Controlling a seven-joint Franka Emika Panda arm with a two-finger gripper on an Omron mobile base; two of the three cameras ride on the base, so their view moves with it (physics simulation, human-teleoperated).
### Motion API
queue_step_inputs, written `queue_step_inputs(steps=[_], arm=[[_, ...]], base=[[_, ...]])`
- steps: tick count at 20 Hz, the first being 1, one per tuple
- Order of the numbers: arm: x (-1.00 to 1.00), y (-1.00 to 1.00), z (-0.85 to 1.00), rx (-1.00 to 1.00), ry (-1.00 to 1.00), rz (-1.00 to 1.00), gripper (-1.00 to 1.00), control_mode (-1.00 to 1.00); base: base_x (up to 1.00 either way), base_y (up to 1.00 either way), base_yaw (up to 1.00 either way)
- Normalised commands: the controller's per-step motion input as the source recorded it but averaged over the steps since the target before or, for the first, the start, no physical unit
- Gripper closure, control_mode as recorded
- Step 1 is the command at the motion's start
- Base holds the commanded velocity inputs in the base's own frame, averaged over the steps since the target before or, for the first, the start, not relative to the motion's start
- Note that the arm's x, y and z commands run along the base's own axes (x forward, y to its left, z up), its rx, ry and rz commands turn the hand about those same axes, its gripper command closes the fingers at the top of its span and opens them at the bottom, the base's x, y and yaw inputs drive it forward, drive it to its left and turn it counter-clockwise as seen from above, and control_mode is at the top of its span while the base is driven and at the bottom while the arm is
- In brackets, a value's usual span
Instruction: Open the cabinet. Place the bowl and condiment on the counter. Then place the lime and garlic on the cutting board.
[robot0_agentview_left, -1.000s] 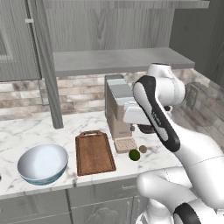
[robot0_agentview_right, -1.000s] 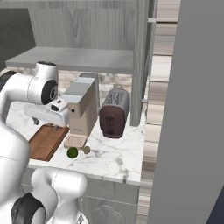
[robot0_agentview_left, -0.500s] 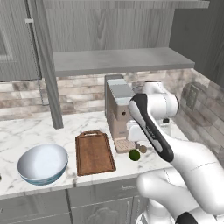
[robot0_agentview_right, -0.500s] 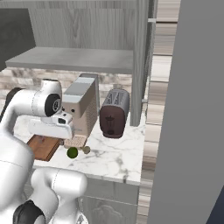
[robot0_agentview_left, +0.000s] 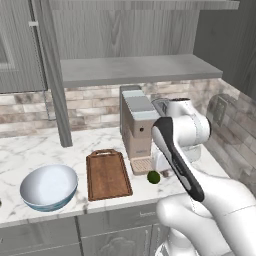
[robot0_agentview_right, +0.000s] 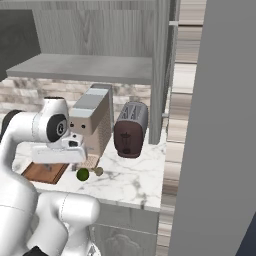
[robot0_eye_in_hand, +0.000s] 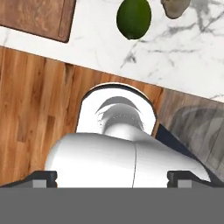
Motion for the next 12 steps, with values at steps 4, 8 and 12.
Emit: queue_step_inputs(steps=[4, 8, 12], arm=[[0.31, -0.17, 0.03, 0.00, 0.00, 0.13, -1.00, -1.00], [0.46, -0.03, 0.00, 0.00, 0.00, 0.12, -1.00, -1.00], [0.33, 0.00, 0.00, 0.00, -0.03, 0.13, -1.00, -1.00]], base=[[0.00, 0.00, 0.00], [0.00, 0.00, 0.00], [0.00, 0.00, 0.00]])
